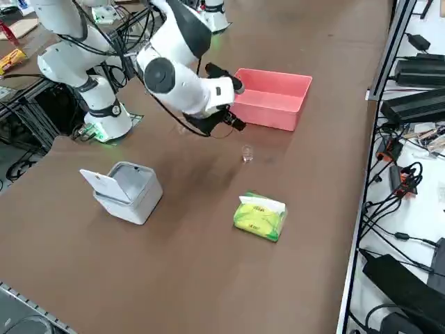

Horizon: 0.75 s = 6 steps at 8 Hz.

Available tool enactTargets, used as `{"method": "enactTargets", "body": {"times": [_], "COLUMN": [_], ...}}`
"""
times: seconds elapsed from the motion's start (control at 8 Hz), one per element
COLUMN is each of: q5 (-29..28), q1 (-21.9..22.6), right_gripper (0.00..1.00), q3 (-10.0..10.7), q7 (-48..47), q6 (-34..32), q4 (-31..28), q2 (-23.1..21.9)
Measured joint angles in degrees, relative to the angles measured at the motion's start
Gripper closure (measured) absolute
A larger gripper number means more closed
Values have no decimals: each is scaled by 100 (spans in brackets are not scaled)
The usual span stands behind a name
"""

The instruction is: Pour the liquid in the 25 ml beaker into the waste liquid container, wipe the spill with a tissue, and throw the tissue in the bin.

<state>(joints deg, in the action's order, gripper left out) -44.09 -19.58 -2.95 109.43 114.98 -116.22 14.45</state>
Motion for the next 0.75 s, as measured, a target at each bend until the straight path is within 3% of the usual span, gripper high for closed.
{"method": "enactTargets", "body": {"times": [0.5,0.75], "q5": [-357,-401], "q1": [-397,-548], "right_gripper": [0,0], "q3": [1,2], "q7": [1417,1854], "q6": [-712,-1012], "q4": [470,989], "q2": [819,1394]}}
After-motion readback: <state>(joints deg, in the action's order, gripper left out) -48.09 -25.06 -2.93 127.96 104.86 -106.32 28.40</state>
